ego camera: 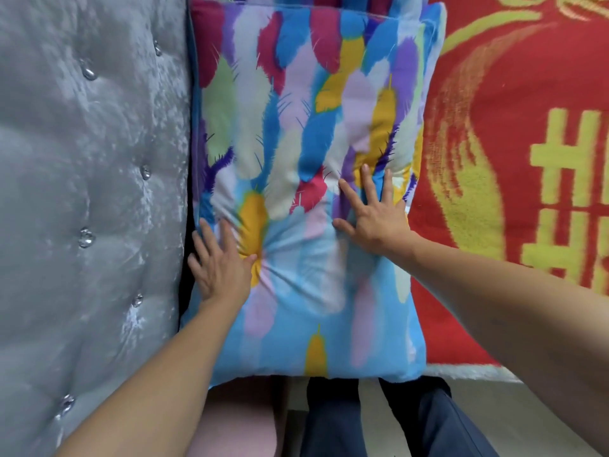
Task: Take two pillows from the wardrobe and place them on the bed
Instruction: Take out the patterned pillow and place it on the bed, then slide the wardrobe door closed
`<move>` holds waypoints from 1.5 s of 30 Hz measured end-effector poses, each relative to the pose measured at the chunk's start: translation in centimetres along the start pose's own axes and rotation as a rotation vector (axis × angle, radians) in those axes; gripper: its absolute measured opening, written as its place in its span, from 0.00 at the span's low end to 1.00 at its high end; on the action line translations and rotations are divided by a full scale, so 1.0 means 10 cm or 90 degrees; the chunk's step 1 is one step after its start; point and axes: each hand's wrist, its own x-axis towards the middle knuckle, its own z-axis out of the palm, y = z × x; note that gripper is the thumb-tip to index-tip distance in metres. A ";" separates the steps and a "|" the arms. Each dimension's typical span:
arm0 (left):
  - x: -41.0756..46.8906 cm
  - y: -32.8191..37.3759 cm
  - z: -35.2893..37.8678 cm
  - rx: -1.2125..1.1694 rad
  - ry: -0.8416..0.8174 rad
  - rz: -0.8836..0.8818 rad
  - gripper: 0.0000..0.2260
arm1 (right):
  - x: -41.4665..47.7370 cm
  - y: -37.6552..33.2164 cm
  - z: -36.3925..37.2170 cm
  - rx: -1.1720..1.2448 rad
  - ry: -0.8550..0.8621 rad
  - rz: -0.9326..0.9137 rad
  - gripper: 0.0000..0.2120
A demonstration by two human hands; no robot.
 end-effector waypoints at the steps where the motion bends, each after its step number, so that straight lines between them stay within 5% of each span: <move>1: -0.03 0.02 -0.05 0.031 -0.020 0.032 0.36 | -0.02 0.00 -0.06 -0.015 -0.029 -0.002 0.37; 6: -0.29 -0.06 -0.41 0.105 -0.229 0.096 0.27 | -0.41 -0.01 -0.36 -0.118 -0.195 -0.066 0.40; 10: -0.79 -0.13 -0.65 0.046 -0.317 0.053 0.20 | -0.87 0.07 -0.57 -0.087 -0.233 -0.143 0.30; 24: -3.54 0.63 -0.94 -0.163 -0.112 -0.106 0.16 | -2.37 0.79 -1.34 -0.139 -0.090 -0.351 0.20; 30: -4.73 0.76 -0.81 -0.206 -0.026 -0.147 0.14 | -3.01 0.53 -1.51 -0.228 -0.050 -0.499 0.18; 45: -8.17 1.03 0.54 -0.323 0.051 -0.490 0.12 | -5.78 -0.03 -0.24 -0.396 -0.043 -0.885 0.17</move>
